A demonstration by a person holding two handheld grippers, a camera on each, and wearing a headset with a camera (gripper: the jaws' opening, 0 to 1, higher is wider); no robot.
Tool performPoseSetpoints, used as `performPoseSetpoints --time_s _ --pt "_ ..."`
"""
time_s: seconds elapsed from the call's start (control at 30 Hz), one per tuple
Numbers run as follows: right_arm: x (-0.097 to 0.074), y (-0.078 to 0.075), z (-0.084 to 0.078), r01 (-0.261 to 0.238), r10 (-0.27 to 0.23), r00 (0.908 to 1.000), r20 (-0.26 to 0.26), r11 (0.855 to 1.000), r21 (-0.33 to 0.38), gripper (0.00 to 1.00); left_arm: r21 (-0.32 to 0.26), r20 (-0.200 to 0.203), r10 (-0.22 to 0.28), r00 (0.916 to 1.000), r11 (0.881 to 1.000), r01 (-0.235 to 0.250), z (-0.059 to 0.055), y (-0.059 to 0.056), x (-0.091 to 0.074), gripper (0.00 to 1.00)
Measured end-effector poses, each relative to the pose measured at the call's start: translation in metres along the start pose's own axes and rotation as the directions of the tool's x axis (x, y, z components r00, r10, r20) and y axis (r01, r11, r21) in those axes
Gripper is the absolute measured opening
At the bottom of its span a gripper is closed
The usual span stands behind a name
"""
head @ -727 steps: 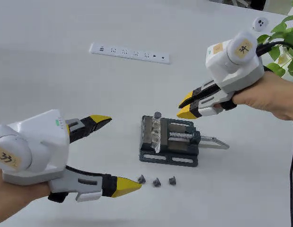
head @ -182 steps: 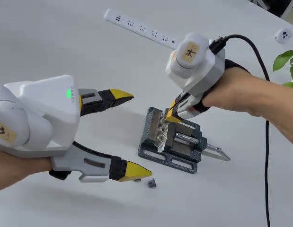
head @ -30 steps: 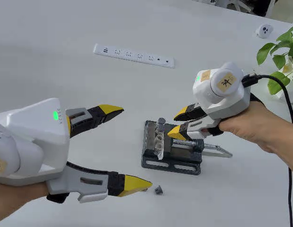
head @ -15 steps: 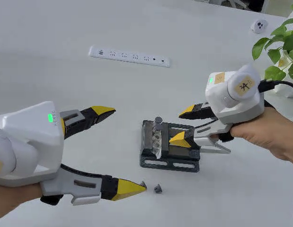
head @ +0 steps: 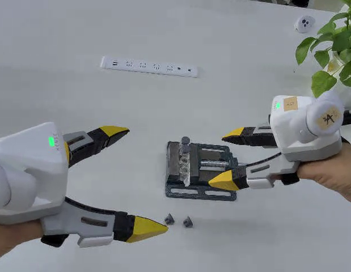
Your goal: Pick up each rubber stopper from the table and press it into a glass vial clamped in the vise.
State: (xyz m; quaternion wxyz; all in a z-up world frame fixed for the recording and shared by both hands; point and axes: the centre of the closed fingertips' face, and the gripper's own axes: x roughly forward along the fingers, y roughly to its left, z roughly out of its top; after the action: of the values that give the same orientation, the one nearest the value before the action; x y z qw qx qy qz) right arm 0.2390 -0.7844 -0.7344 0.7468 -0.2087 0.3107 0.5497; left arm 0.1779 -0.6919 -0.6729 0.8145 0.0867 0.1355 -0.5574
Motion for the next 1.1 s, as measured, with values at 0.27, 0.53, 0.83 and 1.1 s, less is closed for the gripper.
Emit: performPoseSetpoints --time_s 0.27,0.53,0.83,1.1 --pt "-0.007 0.023 -0.009 -0.034 0.033 0.9979 0.057 0.999 0.018 0.63 -0.002 -0.017 -0.002 0.9998 1.0 0.002 -0.004 -0.002 0.0 0.99" --pt "-0.005 0.045 -0.021 -0.078 0.077 0.9935 0.084 0.997 0.012 0.59 -0.013 -0.033 -0.005 0.9995 1.0 0.004 -0.011 -0.001 0.0 0.99" --pt "0.005 0.056 -0.038 -0.13 0.128 0.9883 0.084 0.991 0.016 0.54 -0.015 -0.045 -0.002 0.999 1.0 0.001 -0.013 -0.001 0.002 0.99" --pt "0.019 0.066 -0.05 -0.17 0.17 0.9835 0.061 0.985 -0.011 0.43 -0.028 -0.055 -0.003 0.9985 1.0 0.002 -0.019 0.003 0.003 0.99"
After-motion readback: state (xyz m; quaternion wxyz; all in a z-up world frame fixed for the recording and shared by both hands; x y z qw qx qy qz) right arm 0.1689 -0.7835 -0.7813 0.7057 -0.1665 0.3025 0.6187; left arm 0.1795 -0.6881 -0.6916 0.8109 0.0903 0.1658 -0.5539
